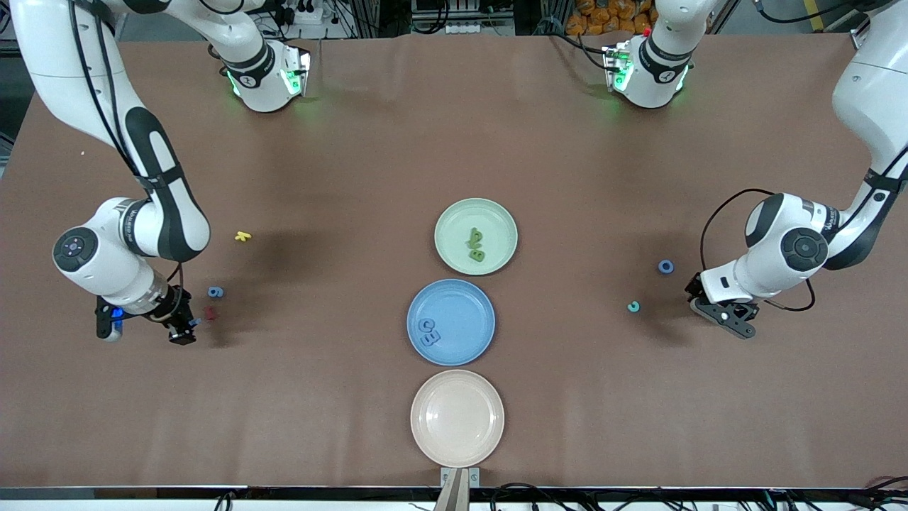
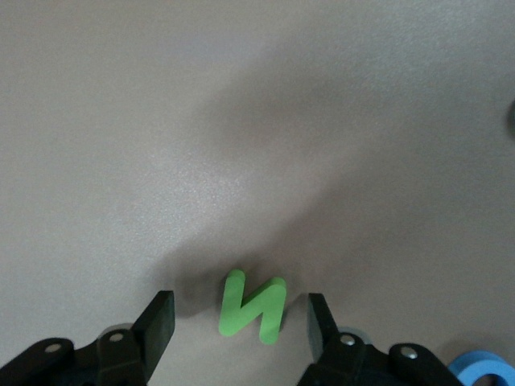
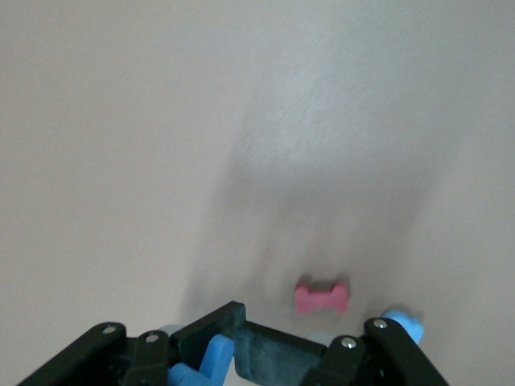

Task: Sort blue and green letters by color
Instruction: 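Grasp the green N with the left gripper while the right gripper holds letter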

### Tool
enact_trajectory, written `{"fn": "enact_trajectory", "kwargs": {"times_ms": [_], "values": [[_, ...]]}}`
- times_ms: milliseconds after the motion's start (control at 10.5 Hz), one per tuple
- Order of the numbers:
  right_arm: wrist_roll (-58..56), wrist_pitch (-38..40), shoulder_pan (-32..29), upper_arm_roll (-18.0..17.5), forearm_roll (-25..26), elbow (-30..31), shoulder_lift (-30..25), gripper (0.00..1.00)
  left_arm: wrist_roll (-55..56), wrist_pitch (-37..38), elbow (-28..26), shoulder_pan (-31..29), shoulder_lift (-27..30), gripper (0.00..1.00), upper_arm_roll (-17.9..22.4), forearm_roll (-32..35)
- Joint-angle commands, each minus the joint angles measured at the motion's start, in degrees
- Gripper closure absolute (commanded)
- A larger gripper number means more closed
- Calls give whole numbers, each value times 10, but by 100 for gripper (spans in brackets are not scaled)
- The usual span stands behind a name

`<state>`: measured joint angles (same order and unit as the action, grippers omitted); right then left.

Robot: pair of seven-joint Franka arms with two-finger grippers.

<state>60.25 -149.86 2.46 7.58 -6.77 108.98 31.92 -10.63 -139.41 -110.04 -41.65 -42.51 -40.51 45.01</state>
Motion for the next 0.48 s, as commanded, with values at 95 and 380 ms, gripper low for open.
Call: {"fn": "enact_trajectory", "kwargs": {"times_ms": [95, 380], "values": [[0, 10, 46, -11, -6, -17, -6, 100, -4, -13, 1, 0, -6, 53, 5, 16], [0, 10, 96, -16, -65, -41, -6, 100, 4, -12, 6, 3, -3, 100, 9, 12]]}}
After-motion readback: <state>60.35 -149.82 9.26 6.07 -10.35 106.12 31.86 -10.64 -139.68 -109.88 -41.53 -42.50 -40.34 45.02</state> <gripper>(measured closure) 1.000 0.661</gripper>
